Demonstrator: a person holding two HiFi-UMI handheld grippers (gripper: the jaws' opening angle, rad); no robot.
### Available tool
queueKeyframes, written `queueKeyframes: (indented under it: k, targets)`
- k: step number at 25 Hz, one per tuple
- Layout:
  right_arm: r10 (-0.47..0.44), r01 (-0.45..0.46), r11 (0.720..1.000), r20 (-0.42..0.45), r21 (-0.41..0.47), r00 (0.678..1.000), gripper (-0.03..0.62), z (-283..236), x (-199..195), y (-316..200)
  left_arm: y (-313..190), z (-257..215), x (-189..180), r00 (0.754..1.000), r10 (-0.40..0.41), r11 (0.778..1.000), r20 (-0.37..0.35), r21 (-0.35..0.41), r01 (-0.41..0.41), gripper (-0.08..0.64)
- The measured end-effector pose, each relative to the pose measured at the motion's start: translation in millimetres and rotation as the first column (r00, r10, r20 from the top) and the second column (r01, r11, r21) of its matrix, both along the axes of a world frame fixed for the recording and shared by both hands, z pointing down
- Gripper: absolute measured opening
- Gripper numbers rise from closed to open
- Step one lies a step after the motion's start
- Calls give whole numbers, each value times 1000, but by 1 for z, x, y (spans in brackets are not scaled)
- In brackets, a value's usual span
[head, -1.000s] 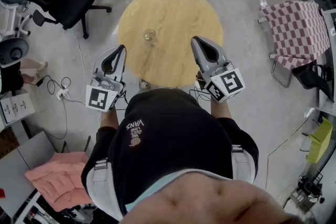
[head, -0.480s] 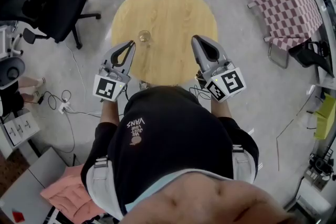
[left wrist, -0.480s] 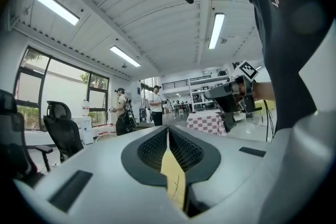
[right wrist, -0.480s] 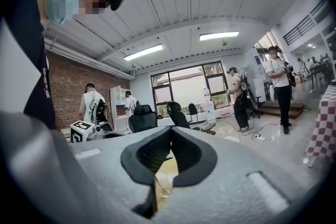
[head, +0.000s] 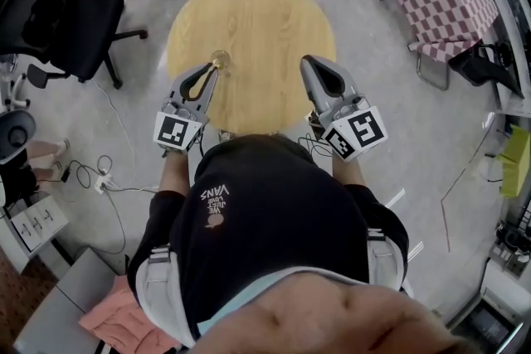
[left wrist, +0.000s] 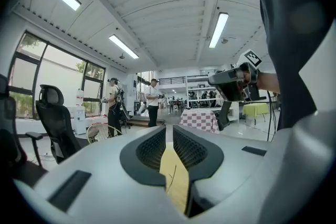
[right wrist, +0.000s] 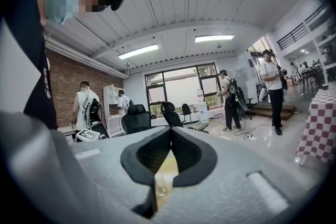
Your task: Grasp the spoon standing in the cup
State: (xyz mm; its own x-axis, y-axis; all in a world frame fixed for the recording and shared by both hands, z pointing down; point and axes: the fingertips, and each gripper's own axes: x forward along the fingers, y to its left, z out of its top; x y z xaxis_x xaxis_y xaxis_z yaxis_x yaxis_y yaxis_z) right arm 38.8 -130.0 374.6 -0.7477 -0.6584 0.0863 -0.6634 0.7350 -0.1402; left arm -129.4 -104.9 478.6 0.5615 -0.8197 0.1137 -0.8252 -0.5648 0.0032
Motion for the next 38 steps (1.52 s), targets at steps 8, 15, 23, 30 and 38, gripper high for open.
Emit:
queueKeyframes:
  k: [8, 15, 23, 30, 38]
  targets:
    - [38, -38, 999, -5, -9, 999, -3, -1, 14, 1, -5, 39, 8, 994, 69, 997, 82, -19, -68, 74]
    - [36, -36, 999, 9, -32, 999, -2, 1, 16, 3, -6, 68, 16, 989, 115, 991, 96, -75, -108, 101]
    - [67, -67, 997, 5, -43, 998, -3, 5, 29, 3, -12, 92, 27, 985, 132, 985, 113, -125, -118, 101]
    - [104, -104, 993, -1, -52, 995, -3, 8, 42, -2, -24, 106, 32, 984, 142, 981, 110, -150, -124, 101]
    - [133, -134, 989, -10, -64, 991, -3, 11, 51, -6, -33, 115, 31, 984, 128, 979, 123, -171, -106, 63]
